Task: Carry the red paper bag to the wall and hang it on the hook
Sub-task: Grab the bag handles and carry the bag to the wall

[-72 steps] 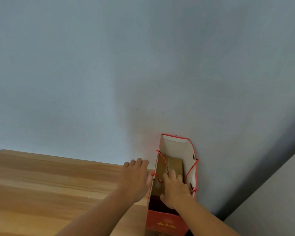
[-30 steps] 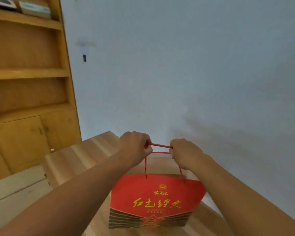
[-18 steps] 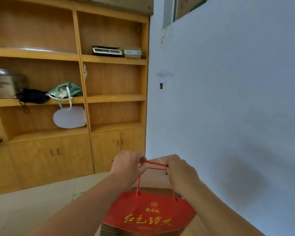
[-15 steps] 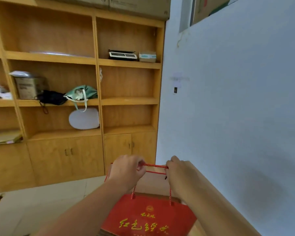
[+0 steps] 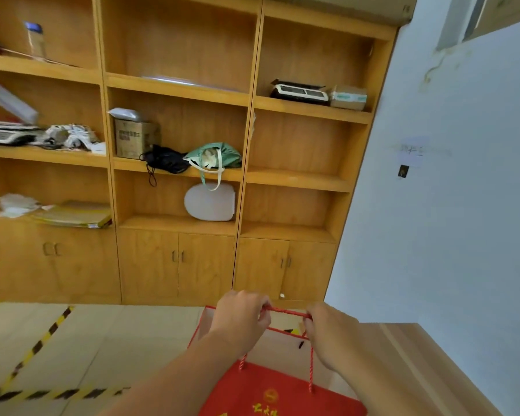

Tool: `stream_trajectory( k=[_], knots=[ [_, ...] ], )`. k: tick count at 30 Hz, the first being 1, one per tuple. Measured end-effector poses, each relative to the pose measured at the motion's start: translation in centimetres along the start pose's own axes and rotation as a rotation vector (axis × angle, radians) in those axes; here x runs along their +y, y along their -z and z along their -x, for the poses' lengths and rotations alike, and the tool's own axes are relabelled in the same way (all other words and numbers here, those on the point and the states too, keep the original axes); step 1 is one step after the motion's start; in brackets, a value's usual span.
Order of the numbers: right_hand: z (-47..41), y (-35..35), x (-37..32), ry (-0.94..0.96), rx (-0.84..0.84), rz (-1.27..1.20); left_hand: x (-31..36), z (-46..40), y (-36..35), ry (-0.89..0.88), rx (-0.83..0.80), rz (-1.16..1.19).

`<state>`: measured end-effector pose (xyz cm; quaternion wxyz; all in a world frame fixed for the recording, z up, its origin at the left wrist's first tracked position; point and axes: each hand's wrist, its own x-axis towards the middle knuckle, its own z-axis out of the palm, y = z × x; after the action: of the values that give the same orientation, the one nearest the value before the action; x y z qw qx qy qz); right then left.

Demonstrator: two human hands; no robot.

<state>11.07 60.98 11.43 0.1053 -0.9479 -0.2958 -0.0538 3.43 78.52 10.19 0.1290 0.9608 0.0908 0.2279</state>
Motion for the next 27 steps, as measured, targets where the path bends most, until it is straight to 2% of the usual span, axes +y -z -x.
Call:
stream_trajectory(
  k=[7, 16, 22, 27],
  knots=[
    [-10.2, -1.9, -2.2, 0.054, -0.002, 0.038, -6.9, -8.5, -3.0, 0.017, 0.004, -0.007],
    [-29.0, -4.6, -1.7, 0.075, 0.033, 0.011, -14.3, -24.5, -6.8, 0.037, 0.021, -0.044],
    [-41.0, -5.1, -1.8, 0.084, 0.083, 0.029, -18.9, -35.1, -8.5, 0.068, 0.050, -0.007],
    [-51.0, -6.9, -1.6, 0.051, 0.156, 0.017, -23.5, -44.3, -10.9, 0.022, 0.070, 0.034]
  ],
)
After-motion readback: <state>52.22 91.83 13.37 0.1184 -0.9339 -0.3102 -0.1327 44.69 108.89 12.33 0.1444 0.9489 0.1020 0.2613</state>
